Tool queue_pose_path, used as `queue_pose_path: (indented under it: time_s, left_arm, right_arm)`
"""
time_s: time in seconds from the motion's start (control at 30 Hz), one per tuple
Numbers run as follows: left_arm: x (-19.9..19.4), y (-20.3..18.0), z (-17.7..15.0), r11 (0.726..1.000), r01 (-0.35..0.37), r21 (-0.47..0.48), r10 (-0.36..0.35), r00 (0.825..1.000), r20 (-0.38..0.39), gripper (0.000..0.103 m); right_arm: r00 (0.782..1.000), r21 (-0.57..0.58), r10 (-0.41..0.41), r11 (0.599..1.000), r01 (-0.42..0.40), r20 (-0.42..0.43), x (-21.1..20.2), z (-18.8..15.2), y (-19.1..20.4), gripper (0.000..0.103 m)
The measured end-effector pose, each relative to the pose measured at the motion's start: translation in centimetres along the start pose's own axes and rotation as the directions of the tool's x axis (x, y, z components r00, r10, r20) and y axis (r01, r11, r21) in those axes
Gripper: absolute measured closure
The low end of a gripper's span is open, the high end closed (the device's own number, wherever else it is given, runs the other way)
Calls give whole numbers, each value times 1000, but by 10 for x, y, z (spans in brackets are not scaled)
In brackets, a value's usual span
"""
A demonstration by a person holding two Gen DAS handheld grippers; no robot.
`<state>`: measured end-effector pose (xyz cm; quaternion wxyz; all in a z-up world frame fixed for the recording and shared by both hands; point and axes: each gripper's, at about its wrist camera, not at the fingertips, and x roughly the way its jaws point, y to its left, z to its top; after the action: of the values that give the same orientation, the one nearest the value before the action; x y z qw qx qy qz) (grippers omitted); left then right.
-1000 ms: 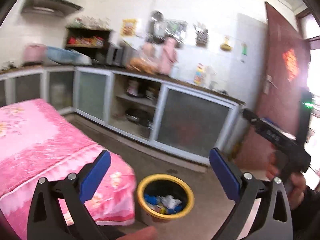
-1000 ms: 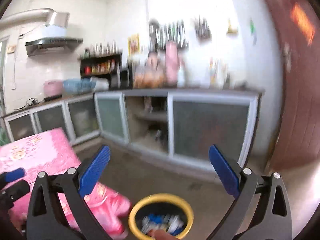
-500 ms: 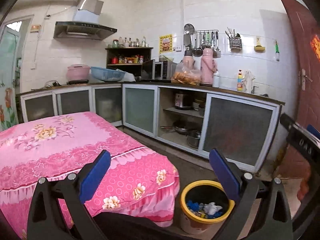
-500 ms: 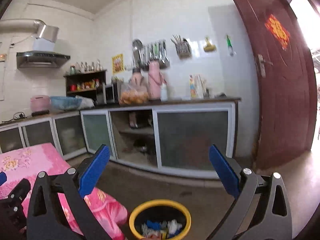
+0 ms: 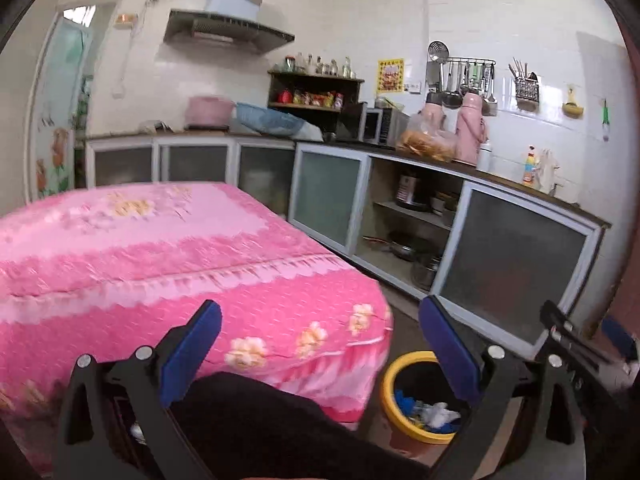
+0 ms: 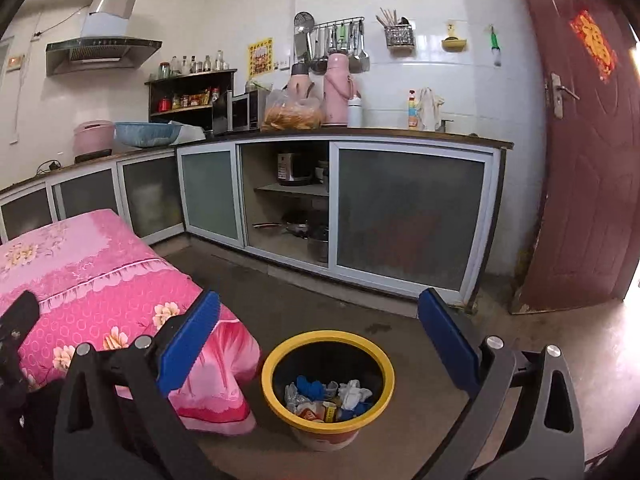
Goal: Collect trash
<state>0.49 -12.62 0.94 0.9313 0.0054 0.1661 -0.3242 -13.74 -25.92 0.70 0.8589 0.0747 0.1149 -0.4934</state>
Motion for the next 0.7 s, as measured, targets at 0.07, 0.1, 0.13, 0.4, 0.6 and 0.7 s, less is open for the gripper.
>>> queue_pose_path:
  time_s: [0.07, 0.1, 0.13, 0.4, 0.6, 0.7]
  left_arm:
    - [-5, 0, -1, 999, -19, 31, 19, 1000, 11, 8]
    - [-9, 0, -4, 999, -24, 44, 23, 1000, 13, 8]
    - [-10, 0, -6, 999, -21, 49, 20, 1000, 10, 8]
    - [-28, -6, -7, 997, -1, 73, -3, 999, 45, 8]
    - [-40, -4, -6, 996, -11, 91, 6, 998, 55, 8]
    - [-34, -3, -7, 997, -4, 71, 2, 1000, 15, 8]
  right_arm:
    - [998, -3, 0, 1000, 0, 59, -9, 2, 3, 8]
    - [995, 1, 0, 1000, 0, 103, -17, 3, 1, 8]
    - [991, 11, 1, 1000, -3, 134, -23, 4, -1, 8]
    - [987, -15, 85, 996, -84, 139, -41, 5, -11, 8]
    - [975, -43, 128, 992, -122, 182, -59, 1, -11, 8]
    - [972, -23, 132, 991, -130, 194, -62, 1, -17, 8]
